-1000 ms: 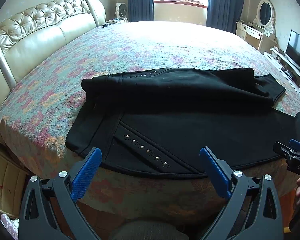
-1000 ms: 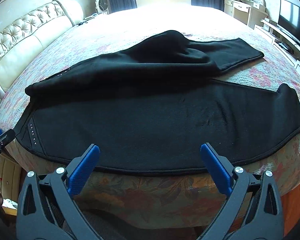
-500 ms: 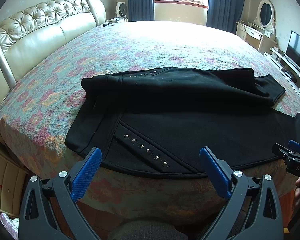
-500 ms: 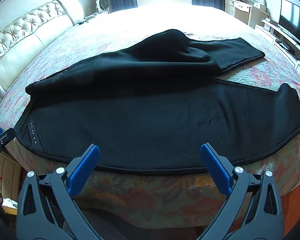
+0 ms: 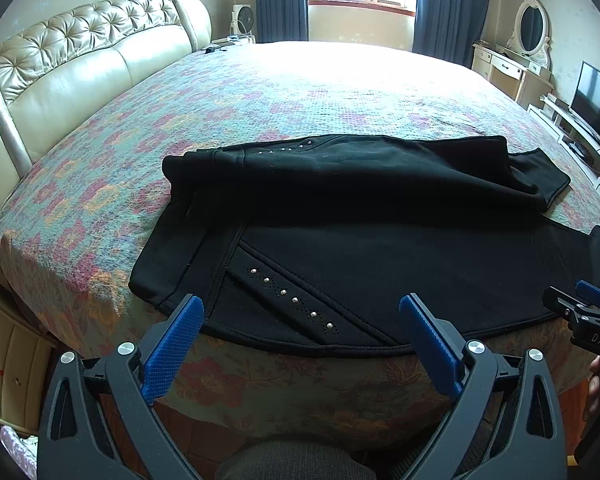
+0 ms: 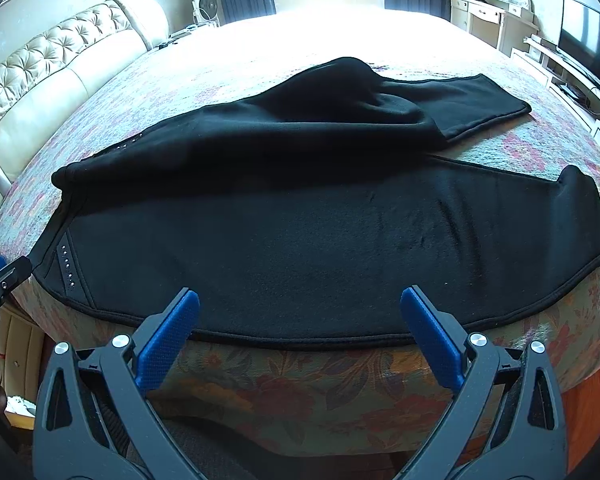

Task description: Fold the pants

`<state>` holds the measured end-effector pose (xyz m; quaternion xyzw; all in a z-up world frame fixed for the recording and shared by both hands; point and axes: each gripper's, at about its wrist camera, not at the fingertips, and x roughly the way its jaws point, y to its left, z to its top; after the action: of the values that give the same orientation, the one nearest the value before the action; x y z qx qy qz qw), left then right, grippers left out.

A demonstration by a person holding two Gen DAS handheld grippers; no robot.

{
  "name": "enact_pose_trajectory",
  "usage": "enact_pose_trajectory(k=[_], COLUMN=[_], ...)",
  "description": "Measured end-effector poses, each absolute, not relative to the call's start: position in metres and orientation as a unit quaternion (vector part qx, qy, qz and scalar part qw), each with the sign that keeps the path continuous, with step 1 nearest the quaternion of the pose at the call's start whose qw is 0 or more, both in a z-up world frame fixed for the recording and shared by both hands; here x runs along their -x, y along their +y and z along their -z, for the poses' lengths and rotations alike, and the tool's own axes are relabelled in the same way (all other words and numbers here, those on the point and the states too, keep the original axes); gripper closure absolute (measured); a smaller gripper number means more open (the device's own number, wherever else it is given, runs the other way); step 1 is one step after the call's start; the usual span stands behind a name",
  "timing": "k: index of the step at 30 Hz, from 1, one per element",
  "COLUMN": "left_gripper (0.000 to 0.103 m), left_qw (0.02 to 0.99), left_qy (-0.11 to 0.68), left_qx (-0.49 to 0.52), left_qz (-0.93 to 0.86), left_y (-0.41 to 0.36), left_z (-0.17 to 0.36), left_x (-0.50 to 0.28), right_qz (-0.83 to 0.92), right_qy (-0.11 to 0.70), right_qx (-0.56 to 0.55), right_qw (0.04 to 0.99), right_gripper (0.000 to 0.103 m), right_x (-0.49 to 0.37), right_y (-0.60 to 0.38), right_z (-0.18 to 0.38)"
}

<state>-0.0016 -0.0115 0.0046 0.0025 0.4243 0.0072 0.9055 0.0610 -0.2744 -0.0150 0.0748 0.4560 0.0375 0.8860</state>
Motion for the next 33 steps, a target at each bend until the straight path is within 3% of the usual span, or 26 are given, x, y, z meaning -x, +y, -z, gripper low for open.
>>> enact_pose_trajectory(k=[33], left_gripper=[0.006], left_qw=[0.911], left_qy=[0.413], left_qx=[-0.003], left_qz=[-0.003], left_y=[-0.0153], left_z=[-0.0093], left_x=[0.0006], right_qz=[-0.042], right_qy=[0.457], right_qx=[-0.078], right_qw=[0.885], right_gripper=[0.002], right_x=[-0.0602], right_y=[-0.2713], right_z=[0.0145])
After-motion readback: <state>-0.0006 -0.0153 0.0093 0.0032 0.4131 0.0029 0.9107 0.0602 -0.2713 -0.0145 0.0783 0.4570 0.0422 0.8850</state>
